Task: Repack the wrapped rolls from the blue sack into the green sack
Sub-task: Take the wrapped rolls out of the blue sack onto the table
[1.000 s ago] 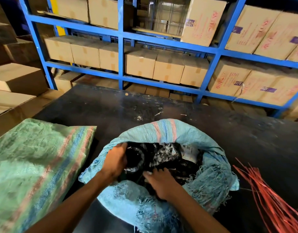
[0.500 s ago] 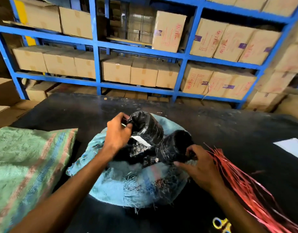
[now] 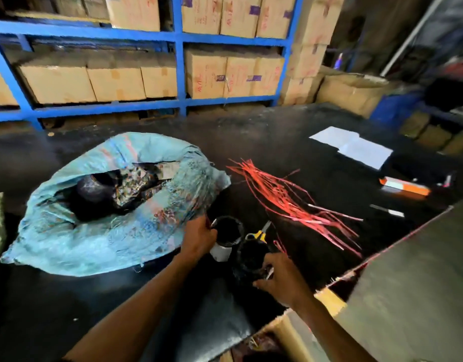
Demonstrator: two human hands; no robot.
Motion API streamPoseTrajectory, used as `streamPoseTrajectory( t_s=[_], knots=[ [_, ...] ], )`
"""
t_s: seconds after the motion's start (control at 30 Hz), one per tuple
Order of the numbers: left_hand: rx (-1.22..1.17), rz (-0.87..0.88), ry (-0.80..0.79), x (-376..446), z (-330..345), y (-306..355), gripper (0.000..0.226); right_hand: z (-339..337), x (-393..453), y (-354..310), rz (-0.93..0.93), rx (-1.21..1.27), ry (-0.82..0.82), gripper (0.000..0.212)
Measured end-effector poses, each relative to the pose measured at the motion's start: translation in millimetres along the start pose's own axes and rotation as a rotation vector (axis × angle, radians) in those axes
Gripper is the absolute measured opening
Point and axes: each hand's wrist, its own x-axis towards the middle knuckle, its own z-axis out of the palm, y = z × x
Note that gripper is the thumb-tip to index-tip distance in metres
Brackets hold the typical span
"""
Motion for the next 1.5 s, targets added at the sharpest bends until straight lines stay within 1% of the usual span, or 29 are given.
streamPoseTrajectory(
  t_s=[0.07, 0.1, 0.2, 0.27, 0.33, 0.4, 0.47, 0.57, 0.63, 0.7, 0.73, 0.83, 0.9, 0.97, 1.0, 1.03, 1.1, 1.13, 1.17, 1.2, 1.23, 1.27, 1.3, 1.37, 1.4, 1.43, 1.5],
  knots=[
    [0.012, -0.058, -0.044, 0, 15, -10, 0.013, 15, -7, 4, 0.043, -0.029, 0.018, 0.032],
    [0.007, -0.075, -0.056, 1, 20, -15, 0.012, 21, -10, 5, 0.065, -0.033, 0.031, 0.034],
    [-0.173, -0.154, -0.086, 2, 29, -26, 0.017, 27, -13, 5, 0.117, 0.008, 0.077, 0.036],
    [-0.294, -0.162, -0.139, 4, 31, -35, 0.016, 29, -11, 4, 0.135, 0.007, 0.081, 0.036],
    [-0.351, -0.135, -0.178, 4, 28, -38, 0.011, 28, -11, 0, 0.139, 0.001, 0.049, 0.043],
    [-0.407, -0.118, -0.226, 2, 23, -37, 0.006, 23, -12, -9, 0.181, 0.016, 0.049, 0.060],
    [-0.405, -0.112, -0.272, -1, 14, -34, 0.008, 10, -8, -20, 0.208, 0.113, 0.164, 0.067],
    [-0.406, -0.066, -0.293, 1, -12, -26, 0.009, -7, 18, -34, 0.132, 0.226, 0.325, 0.066],
    [-0.368, 0.017, -0.220, 10, -41, -24, 0.008, -16, 46, -54, 0.039, 0.278, 0.333, 0.050],
    [-0.319, 0.093, -0.092, 28, -74, -29, 0.014, -17, 77, -80, -0.024, 0.291, 0.280, 0.031],
    [-0.307, 0.098, -0.026, 38, -93, -35, 0.018, -15, 94, -95, -0.060, 0.290, 0.260, 0.027],
    [-0.238, 0.068, 0.125, 63, -145, -64, 0.025, -2, 142, -149, -0.208, 0.291, 0.198, 0.025],
    [-0.111, 0.051, 0.226, 76, -173, -88, 0.031, 9, 170, -184, -0.303, 0.309, 0.172, 0.021],
    [0.030, 0.030, 0.267, 88, -196, -110, 0.024, 21, 196, -218, -0.383, 0.303, 0.117, 0.015],
    [0.145, 0.018, 0.261, 95, -205, -122, 0.024, 29, 208, -233, -0.431, 0.292, 0.077, 0.015],
    [0.299, 0.006, 0.224, 101, -211, -131, 0.038, 36, 218, -245, -0.478, 0.265, 0.025, 0.018],
    [0.586, -0.068, 0.088, 115, -221, -151, 0.067, 53, 238, -266, -0.562, 0.139, -0.122, 0.028],
    [0.682, -0.122, 0.017, 122, -223, -159, 0.074, 62, 244, -273, -0.573, 0.042, -0.212, 0.030],
    [0.742, -0.171, -0.042, 127, -224, -163, 0.077, 71, 248, -277, -0.560, -0.108, -0.303, 0.032],
    [0.775, -0.195, -0.074, 131, -221, -166, 0.078, 80, 250, -277, -0.553, -0.302, -0.361, 0.035],
    [0.804, -0.210, -0.077, 134, -219, -167, 0.076, 88, 252, -276, -0.561, -0.502, -0.385, 0.038],
    [0.831, -0.204, -0.053, 138, -217, -171, 0.071, 96, 252, -275, -0.576, -0.659, -0.383, 0.041],
    [0.852, -0.195, -0.023, 139, -217, -173, 0.065, 101, 251, -274, -0.573, -0.751, -0.376, 0.045],
    [0.872, -0.178, 0.026, 141, -222, -182, 0.056, 103, 252, -278, -0.555, -0.837, -0.383, 0.049],
    [0.864, -0.181, 0.033, 140, -226, -190, 0.055, 102, 251, -282, -0.560, -0.886, -0.415, 0.052],
    [0.822, -0.191, 0.034, 137, -232, -198, 0.055, 103, 250, -286, -0.573, -0.932, -0.449, 0.055],
    [0.662, -0.190, 0.081, 130, -242, -215, 0.055, 108, 243, -294, -0.628, -0.976, -0.459, 0.057]
  ],
)
